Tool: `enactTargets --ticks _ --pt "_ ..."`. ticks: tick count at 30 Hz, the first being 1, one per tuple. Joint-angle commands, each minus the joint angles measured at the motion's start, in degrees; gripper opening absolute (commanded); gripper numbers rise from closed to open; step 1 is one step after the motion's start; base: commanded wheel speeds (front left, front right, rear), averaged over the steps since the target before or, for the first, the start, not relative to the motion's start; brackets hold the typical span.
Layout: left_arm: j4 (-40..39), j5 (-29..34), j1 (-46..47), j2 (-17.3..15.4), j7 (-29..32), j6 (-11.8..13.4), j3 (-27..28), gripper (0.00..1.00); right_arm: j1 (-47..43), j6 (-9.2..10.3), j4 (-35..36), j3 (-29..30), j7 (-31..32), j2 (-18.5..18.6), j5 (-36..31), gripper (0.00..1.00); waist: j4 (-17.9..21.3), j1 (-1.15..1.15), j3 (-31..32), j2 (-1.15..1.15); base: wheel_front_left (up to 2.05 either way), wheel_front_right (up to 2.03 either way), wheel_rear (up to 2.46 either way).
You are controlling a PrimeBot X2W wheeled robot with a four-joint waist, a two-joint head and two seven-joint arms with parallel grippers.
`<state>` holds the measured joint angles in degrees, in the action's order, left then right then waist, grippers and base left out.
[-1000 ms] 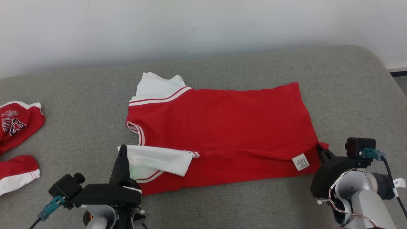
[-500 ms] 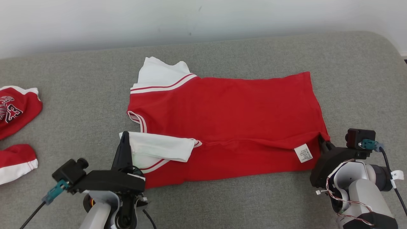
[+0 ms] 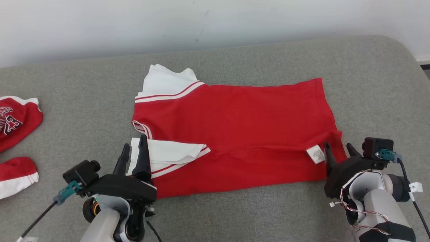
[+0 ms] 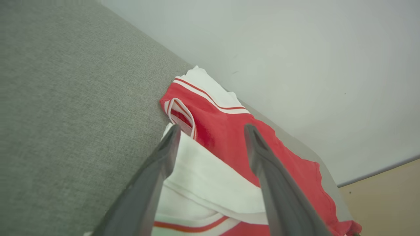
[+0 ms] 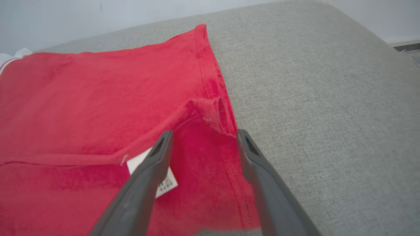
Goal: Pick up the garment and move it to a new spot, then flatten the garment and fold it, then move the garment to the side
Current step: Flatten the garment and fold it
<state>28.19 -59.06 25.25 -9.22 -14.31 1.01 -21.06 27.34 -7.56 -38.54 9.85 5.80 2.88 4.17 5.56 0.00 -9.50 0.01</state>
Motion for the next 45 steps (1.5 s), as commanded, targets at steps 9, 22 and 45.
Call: enactTargets --ticks 9,22,45 --pt "-3.16 9.03 -8.29 -2.57 -0.85 1.75 0.65 1.0 -5.16 0.17 4.28 3.11 -3.33 0.01 -1.88 1.0 -1.12 0.0 3.8 -0.01 0.0 0.0 0.0" --pt "-0.33 19.78 -10.83 -4.54 0.4 7.27 -5.35 1.0 -8.11 0.17 6.04 5.5 2.4 0.01 -5.05 1.0 -0.55 0.0 4.0 -0.01 0.0 0.0 0.0" --pt "9.88 21.41 -4.58 -3.2 7.98 7.03 -10.21 0.12 0.41 0.16 -6.15 6.45 12.55 -0.32 -7.58 0.38 -1.69 0.0 -1.17 -0.01 0.0 0.0 0.0"
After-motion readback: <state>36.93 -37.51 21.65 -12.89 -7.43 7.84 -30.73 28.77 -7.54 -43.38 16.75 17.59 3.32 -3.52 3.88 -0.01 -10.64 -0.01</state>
